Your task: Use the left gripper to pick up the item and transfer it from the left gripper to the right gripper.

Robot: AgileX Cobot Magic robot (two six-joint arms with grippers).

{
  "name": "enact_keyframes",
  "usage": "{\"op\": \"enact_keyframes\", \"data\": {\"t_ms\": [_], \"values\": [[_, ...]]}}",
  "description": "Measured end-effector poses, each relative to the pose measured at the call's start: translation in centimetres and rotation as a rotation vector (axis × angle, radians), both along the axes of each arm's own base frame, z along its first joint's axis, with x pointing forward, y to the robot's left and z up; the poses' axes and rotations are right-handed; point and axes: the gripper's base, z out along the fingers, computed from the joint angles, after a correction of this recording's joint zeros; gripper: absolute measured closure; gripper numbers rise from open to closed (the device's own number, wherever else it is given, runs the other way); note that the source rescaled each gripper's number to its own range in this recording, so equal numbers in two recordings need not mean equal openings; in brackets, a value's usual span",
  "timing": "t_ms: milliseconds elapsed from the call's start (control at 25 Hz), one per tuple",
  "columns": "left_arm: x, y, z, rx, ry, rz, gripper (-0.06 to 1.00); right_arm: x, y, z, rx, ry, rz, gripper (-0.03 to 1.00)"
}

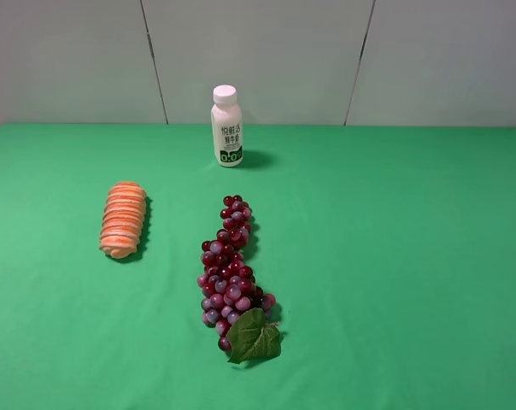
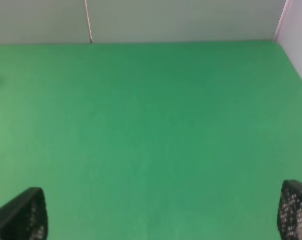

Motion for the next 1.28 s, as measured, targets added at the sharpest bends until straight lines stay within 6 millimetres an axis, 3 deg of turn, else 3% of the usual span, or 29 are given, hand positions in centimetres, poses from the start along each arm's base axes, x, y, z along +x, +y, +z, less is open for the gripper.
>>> {"op": "enact_keyframes", "data": {"t_ms": [1280], "values": [[-0.01, 0.00, -0.01, 0.000, 0.001, 0.000, -0.06, 0.00, 0.00, 0.00, 0.000, 0.000, 0.000, -0.03]]}}
